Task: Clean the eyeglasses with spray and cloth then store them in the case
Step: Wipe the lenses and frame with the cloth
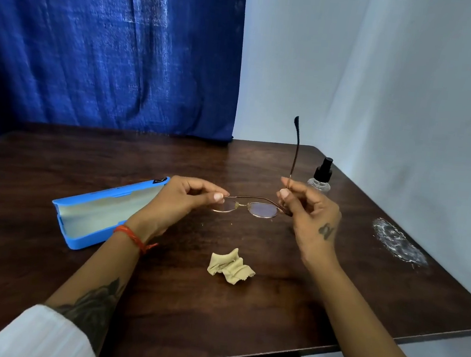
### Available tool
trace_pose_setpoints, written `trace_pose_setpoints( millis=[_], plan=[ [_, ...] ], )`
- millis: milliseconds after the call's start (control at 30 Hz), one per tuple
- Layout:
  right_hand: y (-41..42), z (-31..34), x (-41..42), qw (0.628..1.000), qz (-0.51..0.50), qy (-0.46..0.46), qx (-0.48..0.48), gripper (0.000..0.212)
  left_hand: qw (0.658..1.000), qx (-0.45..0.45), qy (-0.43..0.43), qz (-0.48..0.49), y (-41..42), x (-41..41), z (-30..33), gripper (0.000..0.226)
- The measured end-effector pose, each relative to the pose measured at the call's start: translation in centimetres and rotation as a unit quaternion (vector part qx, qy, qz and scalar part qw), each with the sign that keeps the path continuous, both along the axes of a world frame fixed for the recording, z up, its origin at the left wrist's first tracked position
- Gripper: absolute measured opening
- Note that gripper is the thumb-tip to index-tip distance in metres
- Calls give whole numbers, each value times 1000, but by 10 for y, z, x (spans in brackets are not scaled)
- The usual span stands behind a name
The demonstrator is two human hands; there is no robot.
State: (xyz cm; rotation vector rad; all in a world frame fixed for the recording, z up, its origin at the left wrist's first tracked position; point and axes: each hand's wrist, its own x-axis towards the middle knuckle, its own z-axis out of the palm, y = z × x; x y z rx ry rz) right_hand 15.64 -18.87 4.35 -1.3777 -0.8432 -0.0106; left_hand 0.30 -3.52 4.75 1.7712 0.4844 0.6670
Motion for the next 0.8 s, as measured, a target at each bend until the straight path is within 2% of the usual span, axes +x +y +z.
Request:
trace_pose_setpoints(
  millis=[100,233,300,467,600,700,800],
  plan=[
    [-3,-2,4,993,-30,-111,-14,25,999,44,-4,9,0,-1,1,15],
    [-6,0,12,964,-30,-264,-16,15,996,86,-6,19,1,-1,0,13],
    [-6,0,18,938,-31,-345,-33,10,995,100,1,26,2,-1,0,14],
    [-4,-3,28,859,-18,-504,-89,16,990,134,3,32,-7,0,3,14],
    [1,-5,27,815,-38,-565,-127,19,981,184,26,54,-6,0,3,14],
    [4,-9,24,810,-74,-564,-140,18,968,238,25,80,-3,2,-2,15],
    [7,-18,23,810,-108,-561,-133,15,937,334,12,101,-1,4,-8,13]
  ],
)
